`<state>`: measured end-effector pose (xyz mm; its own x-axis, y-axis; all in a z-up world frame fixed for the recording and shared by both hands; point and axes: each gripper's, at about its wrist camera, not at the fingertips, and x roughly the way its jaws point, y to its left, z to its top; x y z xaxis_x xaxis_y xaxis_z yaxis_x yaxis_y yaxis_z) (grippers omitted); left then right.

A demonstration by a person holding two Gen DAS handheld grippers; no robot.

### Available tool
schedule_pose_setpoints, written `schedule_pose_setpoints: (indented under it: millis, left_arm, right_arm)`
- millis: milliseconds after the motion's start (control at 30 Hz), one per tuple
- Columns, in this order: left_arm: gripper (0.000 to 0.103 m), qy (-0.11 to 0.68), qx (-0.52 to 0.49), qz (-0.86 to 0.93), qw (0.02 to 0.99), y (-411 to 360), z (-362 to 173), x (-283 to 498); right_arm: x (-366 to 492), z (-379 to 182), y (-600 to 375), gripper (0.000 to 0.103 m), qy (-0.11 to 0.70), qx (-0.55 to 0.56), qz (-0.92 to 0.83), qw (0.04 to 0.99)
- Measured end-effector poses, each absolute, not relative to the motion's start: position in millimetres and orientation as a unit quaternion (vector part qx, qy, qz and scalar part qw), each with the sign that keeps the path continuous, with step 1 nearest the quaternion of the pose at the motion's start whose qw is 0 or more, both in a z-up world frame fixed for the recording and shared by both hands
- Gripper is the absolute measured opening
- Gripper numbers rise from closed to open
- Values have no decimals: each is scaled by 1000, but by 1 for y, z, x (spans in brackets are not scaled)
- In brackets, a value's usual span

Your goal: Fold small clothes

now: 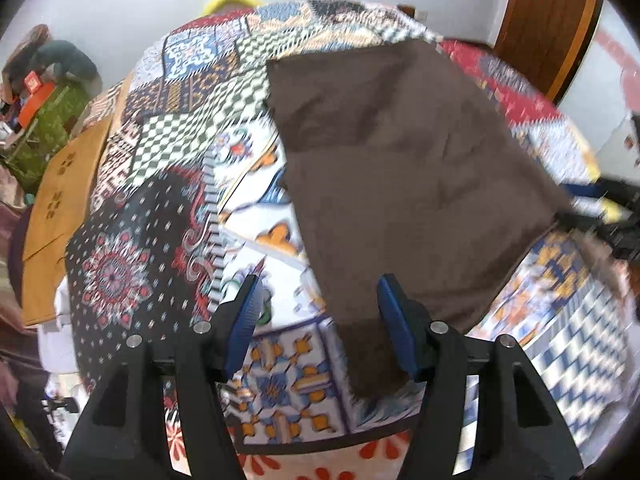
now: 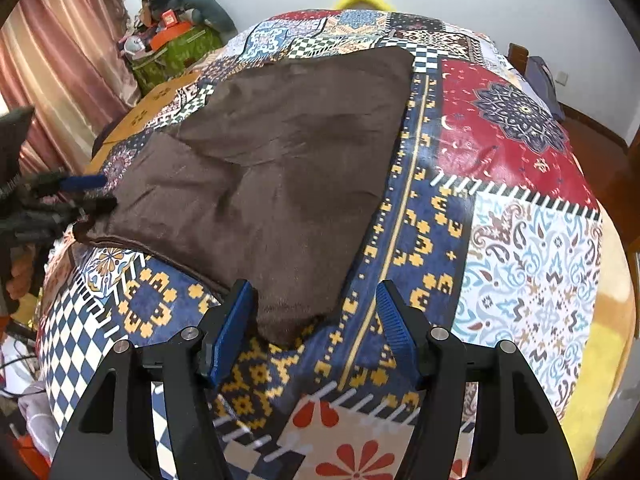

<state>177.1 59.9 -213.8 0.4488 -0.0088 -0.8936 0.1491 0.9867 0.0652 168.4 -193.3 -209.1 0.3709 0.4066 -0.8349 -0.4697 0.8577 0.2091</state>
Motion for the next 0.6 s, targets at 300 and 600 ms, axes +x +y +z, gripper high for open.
schedule_pose_setpoints:
  millis: [300, 600]
  left_arm:
    - [65, 497, 85, -16, 863, 82, -187, 156]
    - [80, 491, 108, -72, 861, 32, -184, 145]
  right_arm:
    - [157, -183, -208, 60, 475, -41, 263, 839]
    - [148, -201, -172, 60, 471, -124, 288, 825]
